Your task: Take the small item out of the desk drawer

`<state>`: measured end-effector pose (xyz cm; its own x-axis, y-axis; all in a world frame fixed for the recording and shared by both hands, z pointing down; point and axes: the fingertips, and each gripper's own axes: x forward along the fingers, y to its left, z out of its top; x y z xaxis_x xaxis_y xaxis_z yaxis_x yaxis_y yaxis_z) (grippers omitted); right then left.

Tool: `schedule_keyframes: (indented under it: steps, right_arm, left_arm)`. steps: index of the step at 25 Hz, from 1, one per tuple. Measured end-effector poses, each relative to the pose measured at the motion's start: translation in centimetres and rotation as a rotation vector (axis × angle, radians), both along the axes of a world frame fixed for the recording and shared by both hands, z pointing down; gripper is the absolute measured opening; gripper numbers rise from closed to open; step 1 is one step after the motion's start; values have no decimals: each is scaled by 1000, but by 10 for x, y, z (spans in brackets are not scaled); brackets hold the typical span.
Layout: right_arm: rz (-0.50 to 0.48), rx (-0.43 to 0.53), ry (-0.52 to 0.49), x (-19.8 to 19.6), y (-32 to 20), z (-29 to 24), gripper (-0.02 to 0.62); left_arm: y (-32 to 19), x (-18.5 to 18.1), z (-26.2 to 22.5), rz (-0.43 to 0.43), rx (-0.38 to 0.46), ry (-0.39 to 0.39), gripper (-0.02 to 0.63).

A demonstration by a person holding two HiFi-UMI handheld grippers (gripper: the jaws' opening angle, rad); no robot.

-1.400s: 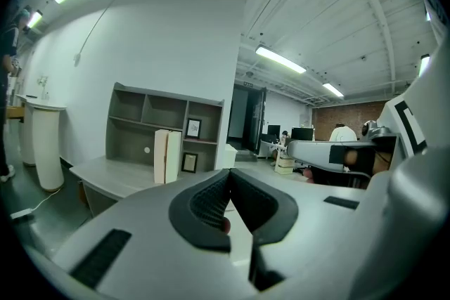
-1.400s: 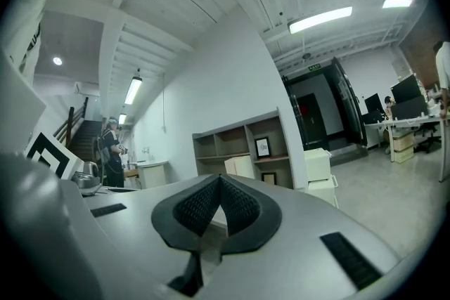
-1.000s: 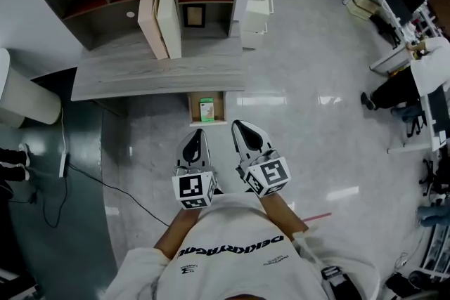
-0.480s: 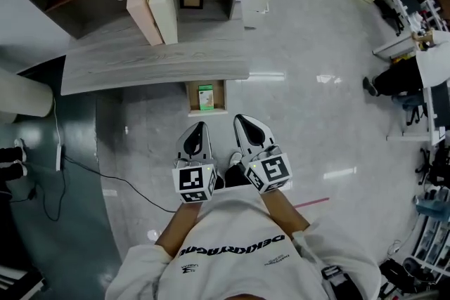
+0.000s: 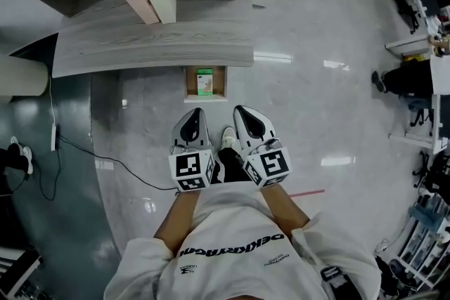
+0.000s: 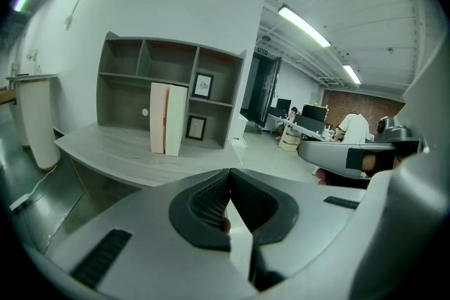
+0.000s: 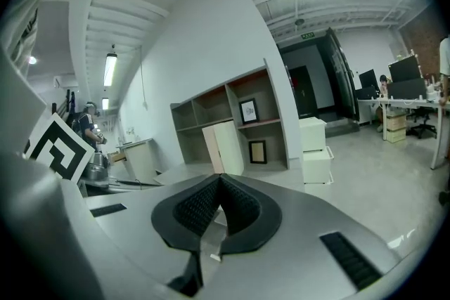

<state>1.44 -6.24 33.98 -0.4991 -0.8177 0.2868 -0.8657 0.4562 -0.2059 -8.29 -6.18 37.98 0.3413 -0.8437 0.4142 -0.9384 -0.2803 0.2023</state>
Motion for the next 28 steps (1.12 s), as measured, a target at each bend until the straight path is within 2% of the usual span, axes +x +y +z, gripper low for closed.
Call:
schedule_keyframes:
  steps: [13, 28]
  right_arm:
    - [-11, -62, -6, 13, -25, 58, 31]
    - [-17, -124, -2, 16, -42, 125, 31]
  left_arm:
    - [-32, 18, 63, -33, -85, -30, 15]
    - [-49, 18, 140, -47, -176, -67, 17]
